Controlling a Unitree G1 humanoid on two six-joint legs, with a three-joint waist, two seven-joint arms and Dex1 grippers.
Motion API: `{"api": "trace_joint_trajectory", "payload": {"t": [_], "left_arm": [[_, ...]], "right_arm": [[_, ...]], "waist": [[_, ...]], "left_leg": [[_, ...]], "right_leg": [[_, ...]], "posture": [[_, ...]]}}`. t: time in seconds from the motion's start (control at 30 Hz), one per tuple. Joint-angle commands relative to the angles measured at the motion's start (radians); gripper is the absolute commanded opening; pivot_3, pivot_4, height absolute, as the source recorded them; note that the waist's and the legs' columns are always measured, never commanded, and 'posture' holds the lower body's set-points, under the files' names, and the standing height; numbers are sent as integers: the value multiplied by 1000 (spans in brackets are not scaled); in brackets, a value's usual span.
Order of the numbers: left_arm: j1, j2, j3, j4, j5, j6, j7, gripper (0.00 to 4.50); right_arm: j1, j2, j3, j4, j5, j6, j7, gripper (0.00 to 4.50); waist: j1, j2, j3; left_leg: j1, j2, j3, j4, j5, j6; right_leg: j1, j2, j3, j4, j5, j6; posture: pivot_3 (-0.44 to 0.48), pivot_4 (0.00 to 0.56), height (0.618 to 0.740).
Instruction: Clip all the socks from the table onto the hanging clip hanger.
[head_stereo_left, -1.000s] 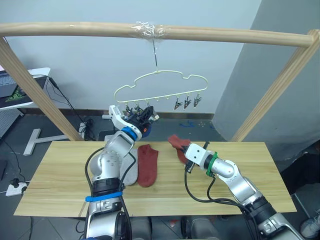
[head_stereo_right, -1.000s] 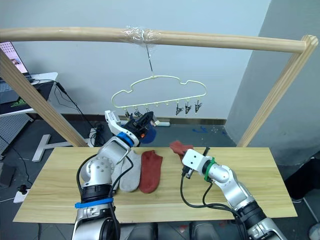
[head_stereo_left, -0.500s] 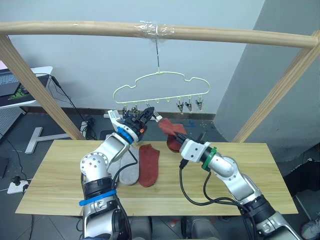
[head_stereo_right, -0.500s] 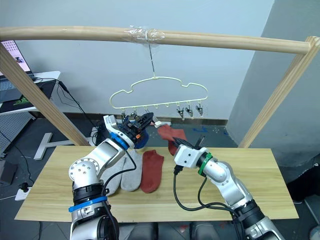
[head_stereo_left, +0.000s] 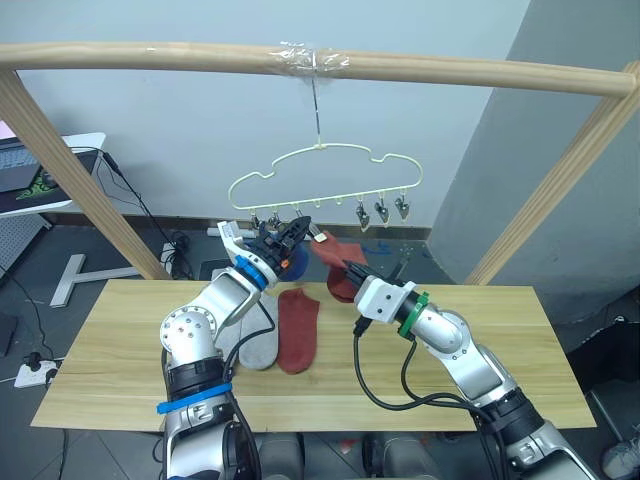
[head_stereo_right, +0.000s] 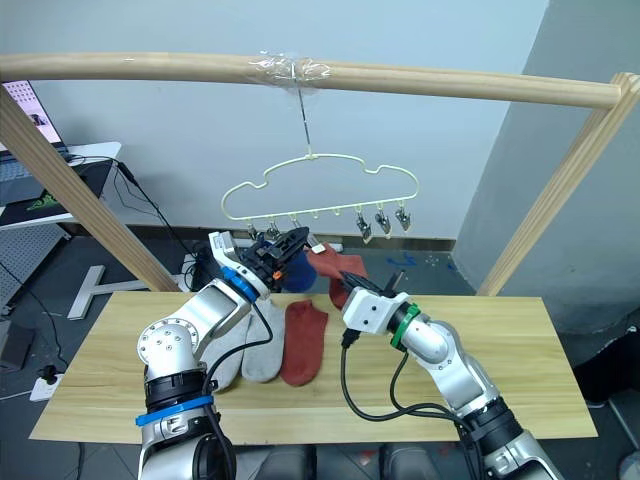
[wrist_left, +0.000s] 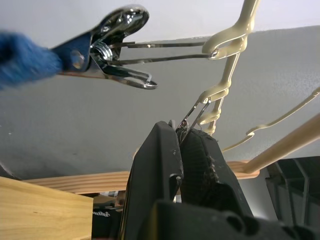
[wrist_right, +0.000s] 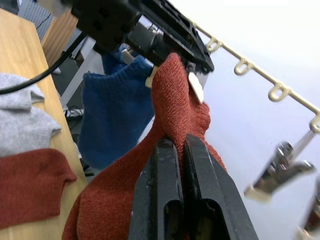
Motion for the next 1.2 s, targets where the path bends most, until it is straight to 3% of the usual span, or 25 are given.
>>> {"api": "trace_joint_trajectory", "payload": {"t": [0.03,0.13,0.17,0.53,0.57,0.67,0.77,0.83,0.87,0.93,0.97,1.07,1.1,1.13,1.2], "left_arm": [[4,8,-21,-47,-1,-27,-24,110],[18,18,-31,-73,2,-46,-62,110],[23,19,-30,-79,-14,-43,-71,833],[44,90,-1,-119,-105,0,-37,4333],[53,115,-8,-136,-113,19,-42,4459],[106,234,-87,-236,-37,53,-119,4500],[132,347,-217,-312,151,-21,-193,4500],[128,370,-250,-323,193,-43,-218,4500],[132,395,-297,-365,313,-110,-185,4500],[150,404,-334,-427,400,-195,-211,4500],[163,434,-361,-438,427,-226,-284,4500],[184,475,-395,-431,456,-269,-402,4500],[185,482,-385,-406,404,-233,-453,4500],[206,476,-363,-380,402,-254,-474,4500],[254,509,-371,-331,524,-410,-553,4500]], "right_arm": [[-29,12,-2,11,-10,-18,-8,47],[-30,14,-4,23,-7,-21,-2,47],[-30,14,-6,25,-7,-22,-1,0],[-29,31,-33,59,57,11,24,0],[-33,35,-37,67,70,21,34,0],[-32,72,-63,74,167,98,91,740],[-18,93,-86,49,216,163,109,1790],[-8,97,-99,35,238,201,117,2482],[6,107,-116,21,256,234,105,2842],[49,149,-174,-43,306,350,46,3540],[66,174,-211,-102,344,429,22,3895],[82,203,-252,-195,387,552,1,3895],[79,209,-261,-214,389,573,-12,3895],[74,231,-277,-251,395,591,-46,3546],[61,261,-279,-310,388,620,-95,3244]], "waist": [[0,0,0],[0,0,0],[0,0,0],[0,0,0],[1,0,0],[-2,0,0],[3,0,0],[9,0,0],[10,0,0],[11,0,1],[12,0,1],[14,3,2],[13,3,2],[13,3,2],[3,5,3]], "left_leg": [[0,0,0,0,0,0],[0,0,0,0,0,0],[0,0,0,0,0,0],[0,0,0,0,0,0],[-1,0,0,0,0,0],[0,1,0,-1,0,0],[0,1,-1,-1,0,0],[0,0,-1,-1,0,0],[0,0,-1,-1,0,0],[-1,0,0,-1,0,0],[-1,0,0,-1,0,0],[-1,0,1,-3,0,-1],[-1,0,1,-3,0,-1],[-1,0,1,-3,0,-1],[0,1,1,-3,0,0]], "right_leg": [[0,0,0,0,0,0],[0,0,0,-1,0,0],[0,0,0,-1,0,-1],[0,0,0,0,0,0],[0,0,-1,-1,0,0],[-1,0,0,-1,0,0],[-1,0,-1,0,-1,-1],[0,0,-1,-1,-1,-1],[0,-1,-1,-1,-1,-1],[0,-2,-1,-1,-1,-1],[0,-2,0,-1,-1,-2],[-2,-2,-1,-1,-2,-4],[-2,-2,-1,-1,-2,-3],[-2,-2,-1,-1,-2,-4],[-2,-2,-1,-1,-3,-4]], "posture": [[157,124,740],[159,128,740],[159,128,740],[160,133,740],[166,135,740],[177,139,740],[177,139,740],[191,140,740],[191,140,740],[194,139,740],[194,140,740],[194,140,740],[189,141,740],[189,141,740],[189,141,740]]}}
